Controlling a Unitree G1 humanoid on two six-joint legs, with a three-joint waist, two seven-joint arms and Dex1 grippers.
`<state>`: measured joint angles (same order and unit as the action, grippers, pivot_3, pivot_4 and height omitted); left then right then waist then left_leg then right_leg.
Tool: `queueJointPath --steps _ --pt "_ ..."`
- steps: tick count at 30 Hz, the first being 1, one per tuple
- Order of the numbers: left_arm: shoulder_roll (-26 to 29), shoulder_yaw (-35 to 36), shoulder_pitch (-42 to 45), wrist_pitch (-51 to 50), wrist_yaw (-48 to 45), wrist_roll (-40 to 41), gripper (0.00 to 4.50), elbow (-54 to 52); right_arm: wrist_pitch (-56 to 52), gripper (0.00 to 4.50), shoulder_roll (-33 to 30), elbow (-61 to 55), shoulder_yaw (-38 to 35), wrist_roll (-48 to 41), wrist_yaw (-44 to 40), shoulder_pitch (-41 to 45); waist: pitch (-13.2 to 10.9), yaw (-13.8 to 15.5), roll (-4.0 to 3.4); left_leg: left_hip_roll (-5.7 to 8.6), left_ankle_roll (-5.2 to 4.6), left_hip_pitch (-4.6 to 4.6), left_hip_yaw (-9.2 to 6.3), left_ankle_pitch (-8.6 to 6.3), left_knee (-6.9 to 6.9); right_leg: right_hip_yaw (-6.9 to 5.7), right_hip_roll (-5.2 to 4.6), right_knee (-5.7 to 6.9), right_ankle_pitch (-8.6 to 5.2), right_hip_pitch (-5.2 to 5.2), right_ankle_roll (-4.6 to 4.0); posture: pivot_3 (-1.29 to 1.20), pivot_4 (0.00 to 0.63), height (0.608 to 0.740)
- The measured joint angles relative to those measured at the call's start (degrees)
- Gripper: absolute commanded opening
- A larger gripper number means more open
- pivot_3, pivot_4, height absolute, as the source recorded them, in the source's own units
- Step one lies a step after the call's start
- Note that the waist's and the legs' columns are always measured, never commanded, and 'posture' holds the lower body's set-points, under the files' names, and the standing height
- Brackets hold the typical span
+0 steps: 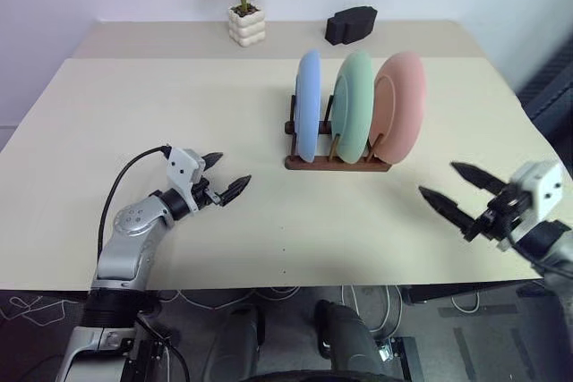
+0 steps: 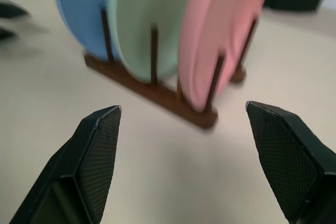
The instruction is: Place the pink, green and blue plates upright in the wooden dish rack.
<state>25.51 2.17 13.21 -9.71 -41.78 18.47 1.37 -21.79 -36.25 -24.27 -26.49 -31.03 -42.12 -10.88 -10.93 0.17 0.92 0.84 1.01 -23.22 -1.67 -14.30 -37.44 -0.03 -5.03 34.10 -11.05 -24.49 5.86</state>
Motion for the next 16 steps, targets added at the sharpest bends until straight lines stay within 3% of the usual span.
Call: queueJointPath --steps 16 --pt "1.86 -0.19 -4.06 -2.58 -1.41 -0.18 4.5 -4.77 11.54 3.86 2.67 16.26 8.62 7.81 0.03 8.11 0.0 0.42 -0.04 -0.14 0.0 -0.02 0.0 0.0 0.0 -0.01 0.06 0.0 0.1 -0.02 -0.18 0.0 0.15 0.737"
